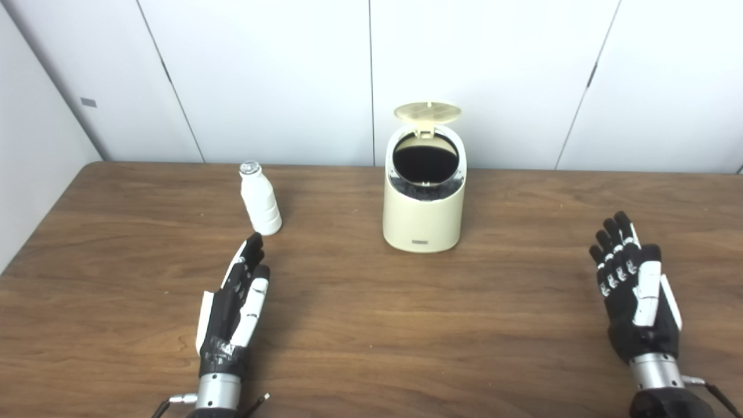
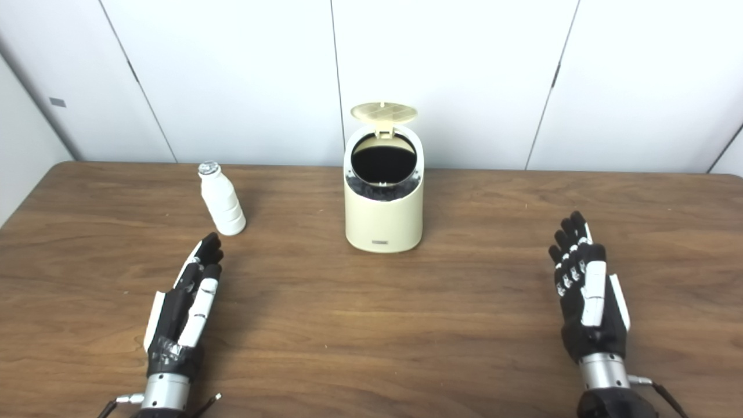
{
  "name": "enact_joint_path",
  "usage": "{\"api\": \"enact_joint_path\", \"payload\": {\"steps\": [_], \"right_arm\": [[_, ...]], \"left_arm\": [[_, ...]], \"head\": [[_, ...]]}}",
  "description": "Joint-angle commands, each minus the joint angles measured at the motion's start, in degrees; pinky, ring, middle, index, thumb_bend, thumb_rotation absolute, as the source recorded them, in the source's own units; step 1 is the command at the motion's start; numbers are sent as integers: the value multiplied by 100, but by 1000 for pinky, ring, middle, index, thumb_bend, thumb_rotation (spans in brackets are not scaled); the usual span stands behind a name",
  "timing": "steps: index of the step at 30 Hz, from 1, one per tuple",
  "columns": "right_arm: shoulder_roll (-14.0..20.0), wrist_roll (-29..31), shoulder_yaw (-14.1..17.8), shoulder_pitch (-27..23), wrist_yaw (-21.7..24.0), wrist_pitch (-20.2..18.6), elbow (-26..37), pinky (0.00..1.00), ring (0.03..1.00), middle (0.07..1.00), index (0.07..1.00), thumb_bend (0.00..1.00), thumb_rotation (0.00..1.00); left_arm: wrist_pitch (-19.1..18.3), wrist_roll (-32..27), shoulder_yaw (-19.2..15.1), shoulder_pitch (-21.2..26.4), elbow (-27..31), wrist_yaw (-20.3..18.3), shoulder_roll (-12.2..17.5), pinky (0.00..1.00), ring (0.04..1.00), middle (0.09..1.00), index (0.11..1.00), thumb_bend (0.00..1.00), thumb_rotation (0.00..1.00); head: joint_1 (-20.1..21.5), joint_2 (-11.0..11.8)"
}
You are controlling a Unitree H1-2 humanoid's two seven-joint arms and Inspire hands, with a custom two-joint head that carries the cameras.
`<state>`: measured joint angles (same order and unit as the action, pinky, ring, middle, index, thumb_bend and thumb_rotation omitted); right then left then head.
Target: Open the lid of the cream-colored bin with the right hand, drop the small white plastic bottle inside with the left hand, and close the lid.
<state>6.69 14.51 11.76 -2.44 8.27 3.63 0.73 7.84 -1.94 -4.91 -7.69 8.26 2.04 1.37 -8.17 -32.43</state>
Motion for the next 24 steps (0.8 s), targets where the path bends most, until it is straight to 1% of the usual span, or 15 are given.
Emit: {"api": "enact_joint_path", "payload": {"steps": [1,4,5,7,8,10,11,13,15,17,19,20,21,24], "right_arm": [[-6,72,-32,102,15,82,4,1000,1000,1000,1000,616,995],[6,80,-57,128,11,14,106,1000,1000,1000,1000,609,993],[9,80,-67,145,4,-24,164,1000,1000,1000,1000,613,992],[11,85,-80,172,-11,-92,255,1000,1000,998,1000,613,992],[15,95,-88,185,-7,-123,302,1000,1000,999,1000,614,990],[21,106,-100,202,-11,-175,366,1000,1000,1000,1000,613,994],[19,109,-102,207,-24,-199,394,1000,1000,1000,1000,614,996],[15,136,-102,210,-35,-248,442,1000,1000,1000,1000,614,995],[3,162,-103,210,-51,-313,503,1000,1000,1000,1000,613,992],[-2,158,-106,205,-71,-338,527,1000,1000,1000,1000,609,994],[-9,120,-120,207,-112,-372,566,1000,1000,1000,1000,596,999],[-7,120,-130,208,-120,-386,583,1000,1000,1000,1000,593,1000],[-8,118,-139,210,-130,-398,600,1000,1000,1000,1000,590,1000],[-2,90,-162,216,-163,-429,650,1000,1000,1000,1000,578,1000]], "left_arm": [[-23,100,15,-205,-45,46,-36,973,963,956,945,481,685],[-60,252,40,-236,55,80,-49,977,964,959,949,465,682],[-97,324,41,-242,122,104,-55,988,965,953,946,493,679],[-143,471,23,-226,220,162,-52,989,966,944,940,517,606],[-193,640,8,-204,283,208,-22,979,966,947,943,519,562],[-284,865,-32,-164,384,268,16,940,961,953,953,514,545],[-391,948,-69,-131,461,302,37,940,961,954,953,505,512],[-638,1054,-152,-64,627,333,81,915,949,954,945,545,462],[-836,1222,-234,19,802,336,187,906,945,955,945,580,410],[-918,1482,-281,92,924,362,321,886,931,945,943,615,378],[-1016,1516,-368,194,1017,361,416,878,929,946,947,687,323],[-1085,1499,-409,241,1058,357,443,891,932,946,949,719,300],[-1163,1531,-443,286,1102,362,477,903,938,948,950,747,288],[-1440,1816,-499,411,1238,377,598,886,928,939,946,835,288]], "head": [[-118,17],[-183,28],[-215,35],[-215,71],[-235,84],[-241,110],[-245,112],[-220,113],[-216,136],[-201,127],[-193,125],[-201,121],[-201,121],[-198,125]]}}
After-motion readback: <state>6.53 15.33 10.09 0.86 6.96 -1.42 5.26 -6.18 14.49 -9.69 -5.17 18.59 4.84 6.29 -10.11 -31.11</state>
